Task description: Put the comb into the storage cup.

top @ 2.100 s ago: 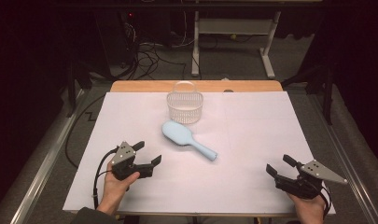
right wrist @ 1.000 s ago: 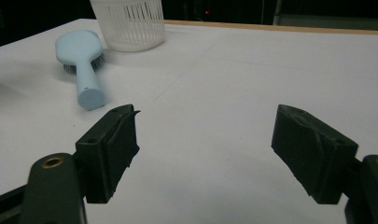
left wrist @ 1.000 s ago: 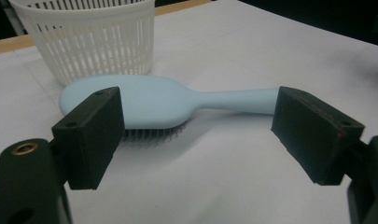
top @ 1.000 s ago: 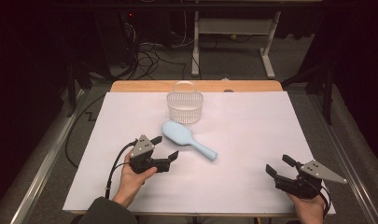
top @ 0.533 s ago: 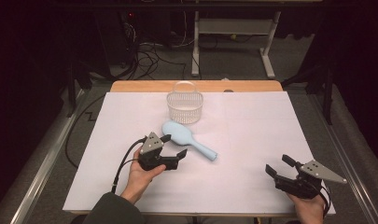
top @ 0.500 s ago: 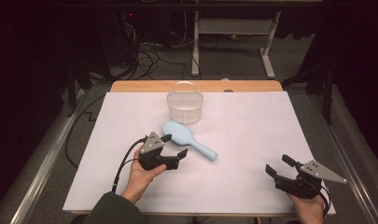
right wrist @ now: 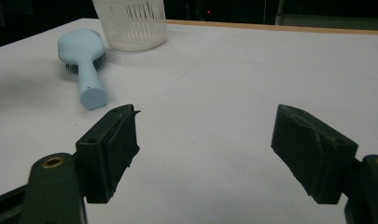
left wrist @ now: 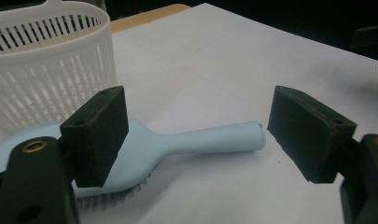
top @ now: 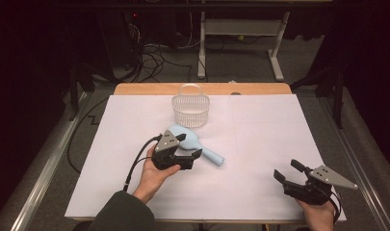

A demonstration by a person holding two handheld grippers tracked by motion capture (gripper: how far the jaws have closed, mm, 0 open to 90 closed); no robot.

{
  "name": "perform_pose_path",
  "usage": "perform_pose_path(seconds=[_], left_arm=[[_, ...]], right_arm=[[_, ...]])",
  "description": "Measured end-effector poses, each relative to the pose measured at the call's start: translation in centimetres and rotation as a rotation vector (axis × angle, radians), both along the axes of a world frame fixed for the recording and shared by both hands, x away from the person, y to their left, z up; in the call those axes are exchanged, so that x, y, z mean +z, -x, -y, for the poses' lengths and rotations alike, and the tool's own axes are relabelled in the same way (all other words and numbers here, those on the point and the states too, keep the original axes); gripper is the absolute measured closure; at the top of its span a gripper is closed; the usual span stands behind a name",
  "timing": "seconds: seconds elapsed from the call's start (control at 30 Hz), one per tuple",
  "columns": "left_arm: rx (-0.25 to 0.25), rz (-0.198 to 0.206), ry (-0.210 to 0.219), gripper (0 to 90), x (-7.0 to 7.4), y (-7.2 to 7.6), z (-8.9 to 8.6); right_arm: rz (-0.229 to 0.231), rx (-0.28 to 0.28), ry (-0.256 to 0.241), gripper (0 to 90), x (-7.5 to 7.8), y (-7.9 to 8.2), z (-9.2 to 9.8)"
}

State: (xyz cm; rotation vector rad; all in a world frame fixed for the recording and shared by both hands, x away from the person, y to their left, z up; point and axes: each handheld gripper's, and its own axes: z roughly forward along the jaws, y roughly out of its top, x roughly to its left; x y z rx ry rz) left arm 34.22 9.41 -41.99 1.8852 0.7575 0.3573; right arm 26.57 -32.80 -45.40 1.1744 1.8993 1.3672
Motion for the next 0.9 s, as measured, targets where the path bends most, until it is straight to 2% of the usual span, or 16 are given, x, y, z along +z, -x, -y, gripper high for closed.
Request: perform_pose_path(seconds=[0.37, 0.8, 0.87, 0.9], left_arm=[[-0.022, -0.013, -0.037, 23.5, 0.4, -1.2, 2.0], [-0.027, -0.061, -0.111, 29.9, 0.6, -2.7, 3.3], [-0.026, -0.075, -0.126, 32.0, 0.7, -2.9, 3.6], [-0.034, -0.094, -0.14, 33.7, 0.7, -3.1, 3.7]], right_arm=[[0.001, -0.002, -0.004, 23.3, 0.0, 0.0, 0.1], [-0.001, 0.0, -0.006, 23.4, 0.0, 0.0, 0.1], [-0.002, 0.0, -0.008, 23.3, 0.0, -0.1, 0.1], [-0.002, 0.0, -0.007, 23.3, 0.0, -0.1, 0.1]])
